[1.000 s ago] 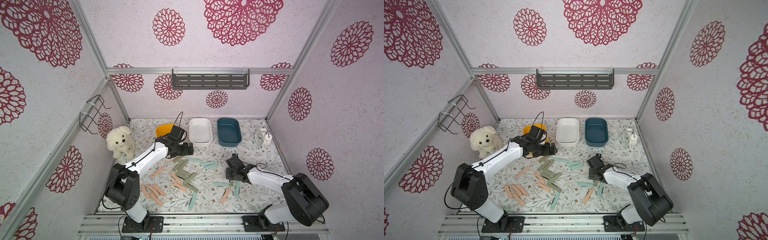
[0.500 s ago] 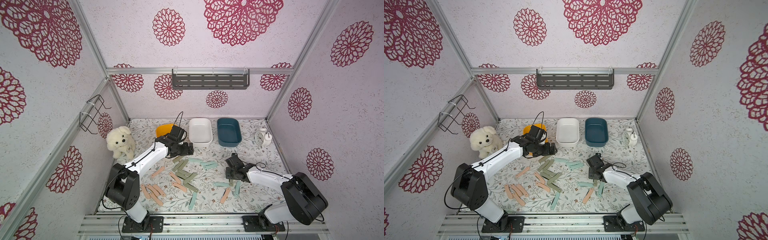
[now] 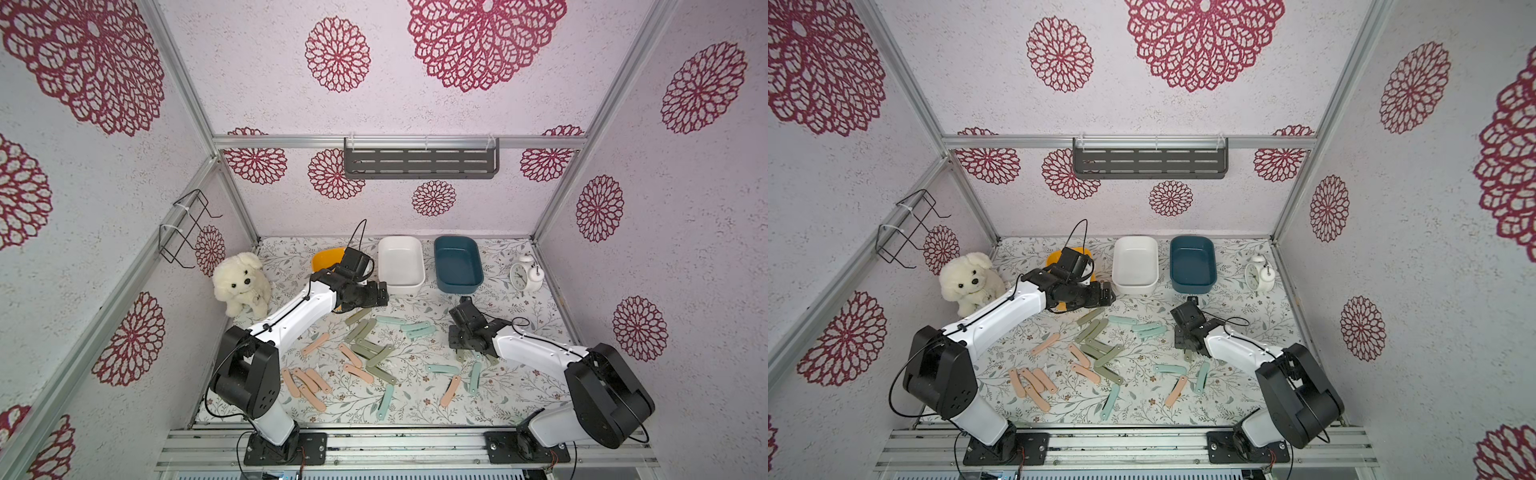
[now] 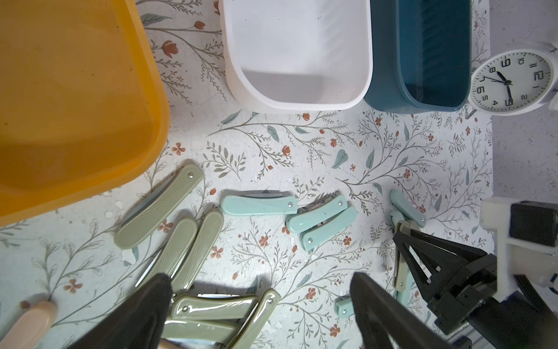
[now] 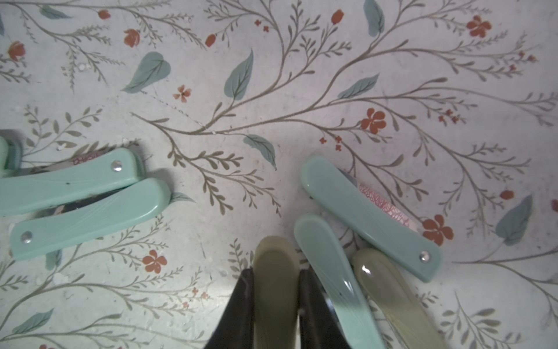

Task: Place the fruit knives into the storage box by color
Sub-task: Pick up the fruit knife from the center of the board.

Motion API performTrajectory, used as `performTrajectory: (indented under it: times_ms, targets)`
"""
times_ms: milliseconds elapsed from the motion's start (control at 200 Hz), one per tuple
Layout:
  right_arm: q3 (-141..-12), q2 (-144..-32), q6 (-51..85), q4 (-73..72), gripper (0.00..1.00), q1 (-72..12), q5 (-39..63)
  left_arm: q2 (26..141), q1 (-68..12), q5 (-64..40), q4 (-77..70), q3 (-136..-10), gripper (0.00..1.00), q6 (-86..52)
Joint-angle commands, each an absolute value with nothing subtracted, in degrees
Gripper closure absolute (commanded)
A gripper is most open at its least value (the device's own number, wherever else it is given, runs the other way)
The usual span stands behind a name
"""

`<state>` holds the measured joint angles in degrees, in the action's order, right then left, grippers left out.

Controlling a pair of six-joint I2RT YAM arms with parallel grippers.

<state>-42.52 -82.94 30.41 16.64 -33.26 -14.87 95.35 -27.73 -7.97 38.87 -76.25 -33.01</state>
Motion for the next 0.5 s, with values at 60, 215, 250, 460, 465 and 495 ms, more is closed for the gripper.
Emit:
performTrajectory:
  times_ms: [60,215,250,460,465,495]
  targets:
    - [-45.57,-82.75,28.71,17.49,0.91,-32.91,-16.27,96.96,-28.21,-5.36,41.3,-79.09,0.03,-33.73]
    - [-47.71,-82.7,28.05,17.5,0.91,-32.79,-16.35,97.21,-28.21,-5.27,41.92,-79.5,0.03,-34.36]
    - [-48.36,-82.79,27.82,17.58,0.91,-32.73,-16.26,97.12,-28.23,-5.21,41.89,-79.45,0.03,-34.49]
    - [-54.06,-84.25,25.76,18.36,0.91,-31.47,-16.43,96.94,-28.24,-5.19,41.79,-79.96,0.03,-35.36]
    - [-54.23,-84.31,25.71,18.37,0.91,-31.38,-16.48,96.94,-28.22,-5.19,41.77,-79.97,0.03,-35.34]
    - [-55.17,-84.52,25.34,18.44,0.92,-31.17,-16.53,96.89,-28.25,-5.13,41.85,-80.14,0.03,-35.4]
